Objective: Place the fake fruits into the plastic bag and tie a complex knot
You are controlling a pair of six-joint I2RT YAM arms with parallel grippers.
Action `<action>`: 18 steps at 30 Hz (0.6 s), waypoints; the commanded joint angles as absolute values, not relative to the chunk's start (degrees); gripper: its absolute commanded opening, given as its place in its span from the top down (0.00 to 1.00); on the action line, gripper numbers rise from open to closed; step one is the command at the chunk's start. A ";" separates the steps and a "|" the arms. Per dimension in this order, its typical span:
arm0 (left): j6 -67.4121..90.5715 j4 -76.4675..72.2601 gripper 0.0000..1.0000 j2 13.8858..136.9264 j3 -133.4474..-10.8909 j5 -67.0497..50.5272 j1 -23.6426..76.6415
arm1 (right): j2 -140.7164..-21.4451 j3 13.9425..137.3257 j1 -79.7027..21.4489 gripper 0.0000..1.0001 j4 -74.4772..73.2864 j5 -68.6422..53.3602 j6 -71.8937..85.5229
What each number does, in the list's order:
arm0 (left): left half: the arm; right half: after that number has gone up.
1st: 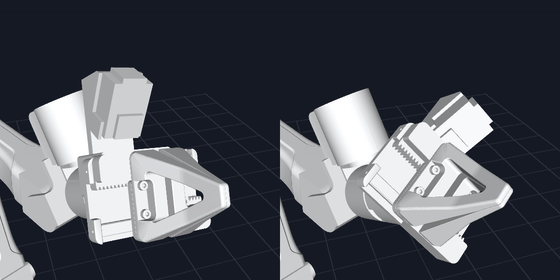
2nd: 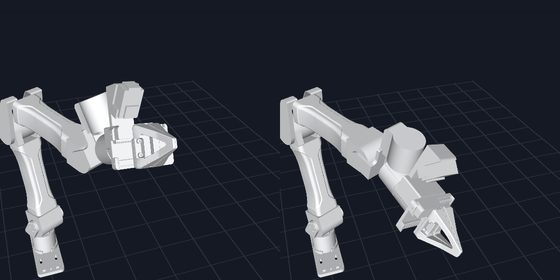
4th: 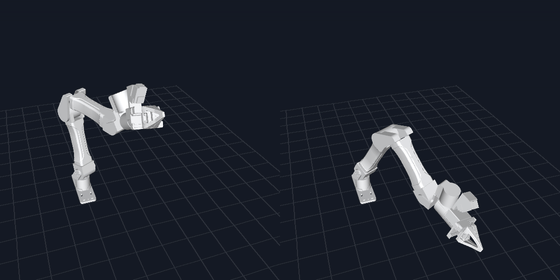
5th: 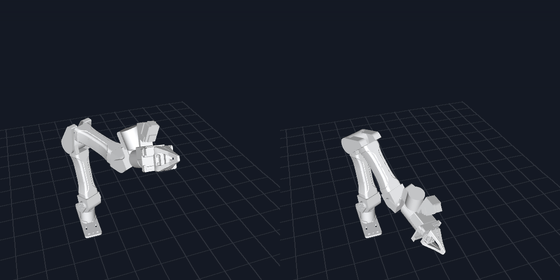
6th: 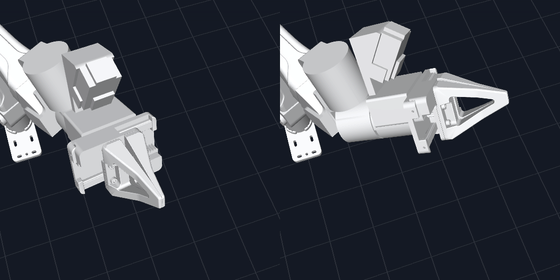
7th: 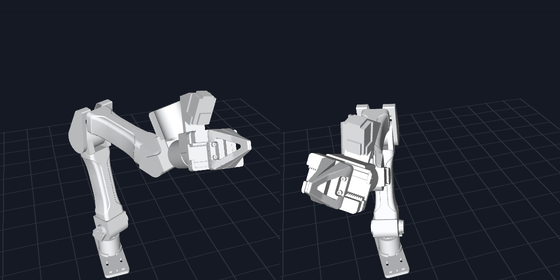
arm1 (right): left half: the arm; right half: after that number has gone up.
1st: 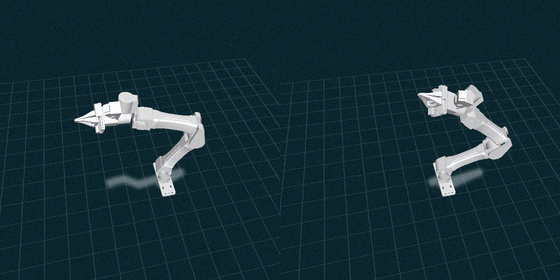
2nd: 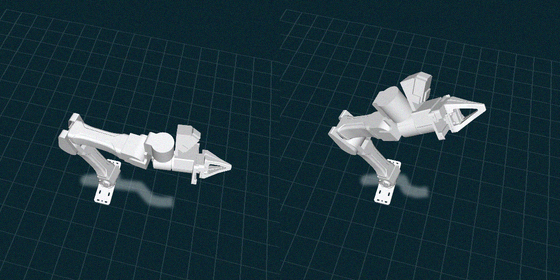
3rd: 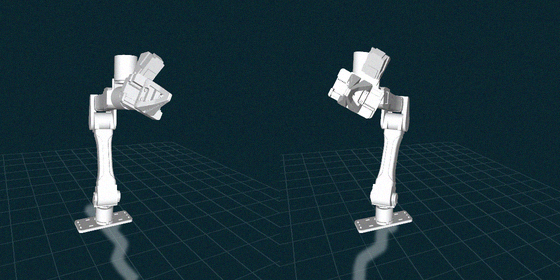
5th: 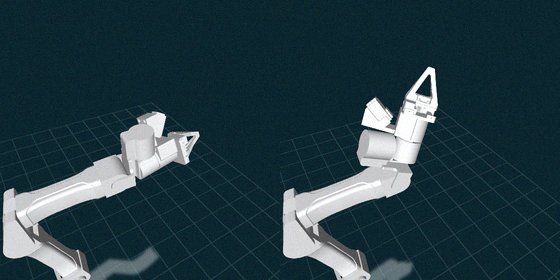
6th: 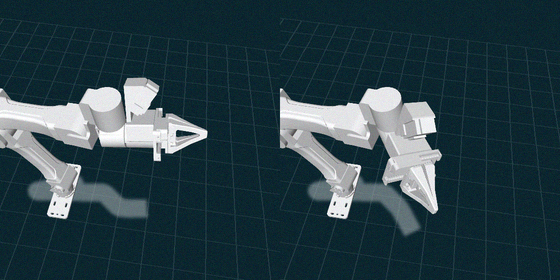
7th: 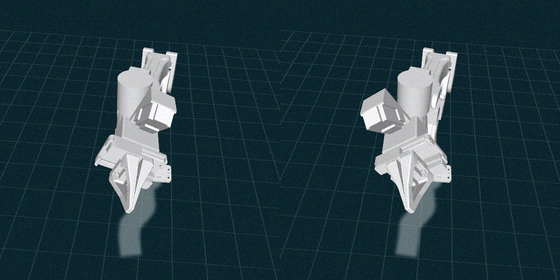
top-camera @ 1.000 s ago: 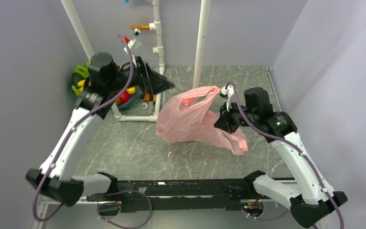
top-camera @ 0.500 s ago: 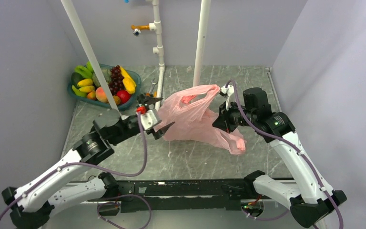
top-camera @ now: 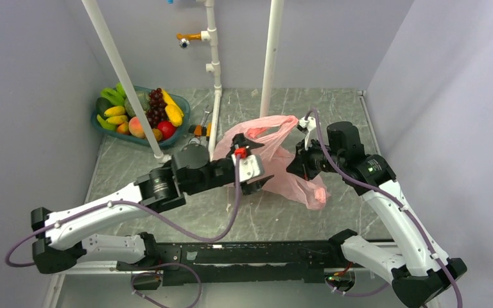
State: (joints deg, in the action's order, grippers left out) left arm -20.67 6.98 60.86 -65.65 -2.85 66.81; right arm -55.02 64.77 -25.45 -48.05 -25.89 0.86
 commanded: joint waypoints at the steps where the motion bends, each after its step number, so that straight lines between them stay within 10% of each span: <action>1: -17.06 4.75 0.21 65.97 -71.47 4.25 67.06 | -53.08 64.39 -26.02 1.00 -45.99 -26.61 0.54; 10: -17.04 5.48 0.29 73.56 -76.97 10.33 67.08 | -52.69 64.10 -26.43 1.00 -45.64 -28.99 -0.66; 15: -7.01 12.68 0.99 70.02 -77.55 3.38 59.21 | -52.10 64.64 -26.11 1.00 -48.38 -26.51 -0.59; 18: -0.57 6.84 1.00 59.66 -67.89 -14.68 48.80 | -50.02 63.73 -25.14 1.00 -50.00 -25.63 -0.96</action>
